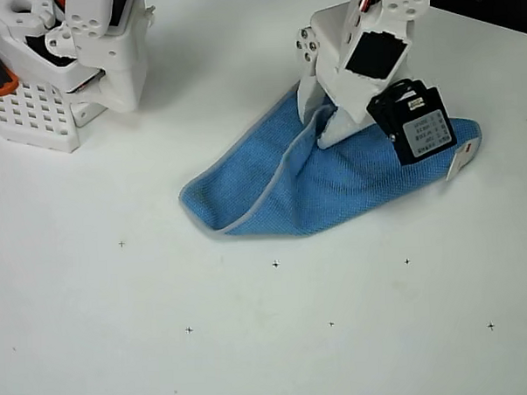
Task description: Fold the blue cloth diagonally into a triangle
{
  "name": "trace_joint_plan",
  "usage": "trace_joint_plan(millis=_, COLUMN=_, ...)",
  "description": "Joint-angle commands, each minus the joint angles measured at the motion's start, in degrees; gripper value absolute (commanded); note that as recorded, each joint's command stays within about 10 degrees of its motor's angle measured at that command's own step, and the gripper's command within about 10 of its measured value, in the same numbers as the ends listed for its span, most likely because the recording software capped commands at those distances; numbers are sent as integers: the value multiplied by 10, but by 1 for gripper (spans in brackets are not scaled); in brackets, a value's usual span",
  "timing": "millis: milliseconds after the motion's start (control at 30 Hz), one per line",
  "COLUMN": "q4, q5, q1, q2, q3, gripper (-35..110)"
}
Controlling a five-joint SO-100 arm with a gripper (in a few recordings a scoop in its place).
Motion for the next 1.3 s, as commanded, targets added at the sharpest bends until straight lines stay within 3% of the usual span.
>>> trace_joint_plan(millis=0, q4=58, q5=0, q1=-14, q2=44, q3=-44, gripper=31)
trace_joint_plan(millis=200, q4=91, q5=-37, q1=-4, q2=63, q3=-68, gripper=41)
trace_joint_plan(millis=567, q4=142, q5=-100, q1=39, q2=130, q3=-83, gripper=42)
trace_joint_plan(millis=833, q4=108, q5=-157, q1=102, q2=222, q3=112, gripper=41)
trace_joint_plan(millis=1267, q4=209, q5=-287, q1=241, q2=407, q3=329, gripper=40)
